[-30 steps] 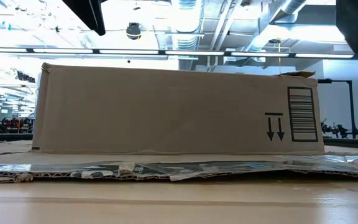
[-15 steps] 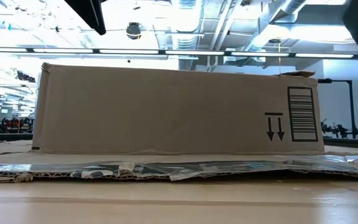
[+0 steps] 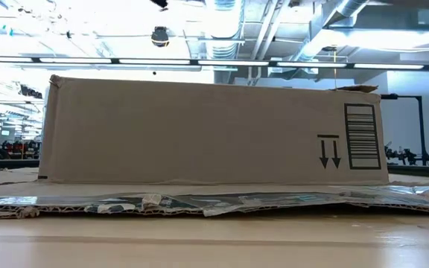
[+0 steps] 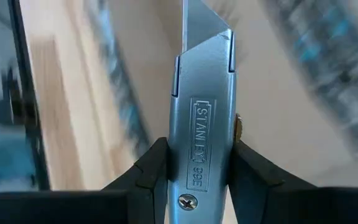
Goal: Unpack boxes
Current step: Break down the box until it is fully flat
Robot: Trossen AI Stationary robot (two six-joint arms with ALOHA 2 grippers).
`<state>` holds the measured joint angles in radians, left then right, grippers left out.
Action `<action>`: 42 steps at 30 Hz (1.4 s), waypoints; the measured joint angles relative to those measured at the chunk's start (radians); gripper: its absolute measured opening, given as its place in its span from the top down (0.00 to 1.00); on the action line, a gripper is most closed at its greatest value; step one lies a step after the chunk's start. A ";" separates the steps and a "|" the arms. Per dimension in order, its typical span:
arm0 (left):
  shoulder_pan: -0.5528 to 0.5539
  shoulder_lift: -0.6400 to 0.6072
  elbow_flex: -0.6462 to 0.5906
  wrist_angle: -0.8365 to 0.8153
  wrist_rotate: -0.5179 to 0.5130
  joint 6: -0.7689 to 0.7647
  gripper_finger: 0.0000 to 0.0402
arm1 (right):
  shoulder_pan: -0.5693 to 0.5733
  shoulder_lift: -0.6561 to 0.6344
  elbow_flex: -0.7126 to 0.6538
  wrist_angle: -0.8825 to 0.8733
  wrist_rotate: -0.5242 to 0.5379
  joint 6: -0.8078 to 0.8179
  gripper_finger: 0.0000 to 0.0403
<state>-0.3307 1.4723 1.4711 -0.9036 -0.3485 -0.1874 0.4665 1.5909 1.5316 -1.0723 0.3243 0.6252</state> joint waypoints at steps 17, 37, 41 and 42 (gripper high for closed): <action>0.256 0.003 0.016 0.291 0.315 0.303 0.47 | -0.261 0.009 -0.002 0.198 -0.077 -0.409 0.74; 0.277 0.120 0.016 0.382 0.327 0.483 0.47 | -0.293 0.006 0.007 0.266 -0.144 -0.504 0.74; 0.277 0.120 0.016 0.413 0.329 0.509 0.47 | -0.293 0.006 0.007 0.266 -0.144 -0.506 0.74; 0.277 0.119 0.016 0.412 0.329 0.520 0.47 | -0.293 0.006 0.007 0.266 -0.144 -0.506 0.74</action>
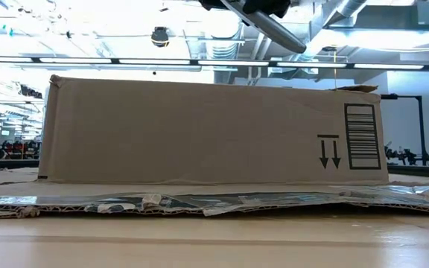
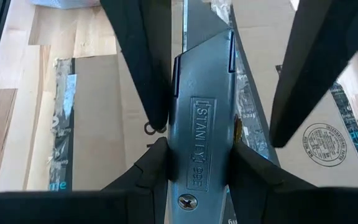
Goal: Unpack boxes
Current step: Break down the box until it is fully flat
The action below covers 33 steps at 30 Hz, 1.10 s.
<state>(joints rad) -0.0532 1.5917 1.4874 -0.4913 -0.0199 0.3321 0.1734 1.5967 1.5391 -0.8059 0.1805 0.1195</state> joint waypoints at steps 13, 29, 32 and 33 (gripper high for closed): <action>-0.001 0.029 0.000 -0.019 -0.002 0.040 0.50 | 0.001 0.000 0.001 0.000 -0.003 0.003 0.74; -0.002 0.031 0.008 -0.021 -0.004 0.032 0.59 | -0.006 -0.001 0.001 -0.005 0.000 0.004 0.74; -0.003 0.031 0.009 -0.026 -0.001 0.036 0.55 | -0.006 -0.001 0.001 0.001 -0.001 -0.002 0.74; -0.003 0.031 0.010 -0.025 0.001 0.037 0.53 | -0.005 -0.001 0.001 0.002 -0.002 -0.004 0.74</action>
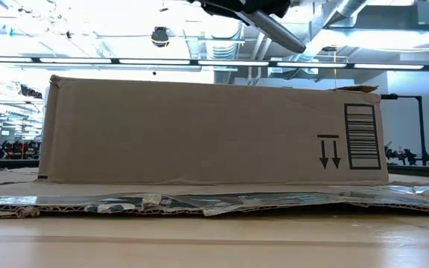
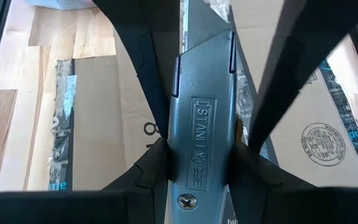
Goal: Unpack boxes
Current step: Break down the box until it is fully flat
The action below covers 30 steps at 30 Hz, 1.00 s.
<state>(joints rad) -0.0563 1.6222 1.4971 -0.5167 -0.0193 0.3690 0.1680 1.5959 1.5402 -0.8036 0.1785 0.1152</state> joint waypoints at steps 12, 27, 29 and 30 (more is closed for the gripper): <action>-0.006 -0.005 0.000 0.004 0.000 -0.011 0.55 | -0.001 0.000 0.000 0.000 -0.002 0.004 0.74; -0.009 -0.043 0.004 -0.005 -0.007 -0.009 0.56 | -0.019 0.001 0.000 -0.004 0.002 -0.008 0.74; -0.010 -0.043 0.004 -0.009 -0.008 0.000 0.56 | -0.020 0.002 0.000 -0.004 0.002 -0.009 0.74; -0.010 -0.040 0.004 -0.011 -0.008 0.001 0.56 | -0.021 0.002 0.000 -0.002 0.002 -0.009 0.74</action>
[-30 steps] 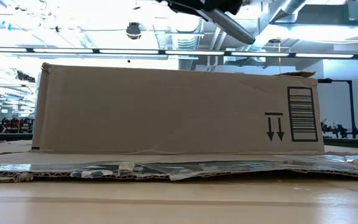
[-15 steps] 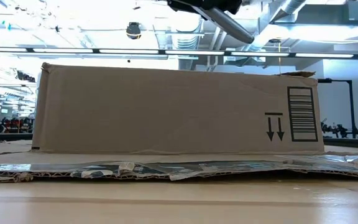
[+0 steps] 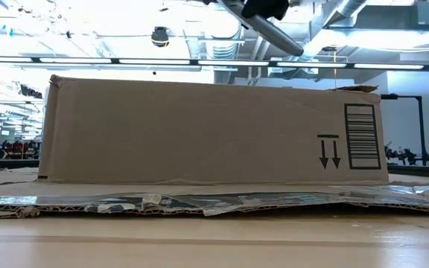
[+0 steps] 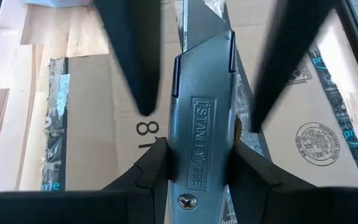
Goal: Unpack boxes
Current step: Break down the box until it is fully flat
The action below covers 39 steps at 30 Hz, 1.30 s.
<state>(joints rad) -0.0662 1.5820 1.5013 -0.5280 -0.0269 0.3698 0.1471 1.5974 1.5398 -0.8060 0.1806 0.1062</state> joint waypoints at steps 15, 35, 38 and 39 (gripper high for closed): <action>0.003 0.018 -0.002 0.001 -0.004 0.020 0.56 | 0.001 0.000 0.000 0.030 -0.001 -0.003 0.74; 0.002 0.021 -0.002 -0.011 -0.076 0.010 0.73 | 0.000 0.000 -0.002 0.033 -0.019 -0.013 0.74; 0.002 0.021 -0.002 -0.016 -0.079 0.005 0.73 | 0.000 0.000 -0.002 0.034 -0.019 -0.013 0.74; 0.002 0.021 -0.002 -0.017 -0.079 0.004 0.73 | 0.000 0.000 -0.002 0.034 -0.019 -0.013 0.74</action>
<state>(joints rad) -0.0639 1.6032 1.4994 -0.5446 -0.1055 0.3736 0.1467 1.5974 1.5379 -0.7723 0.1619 0.0929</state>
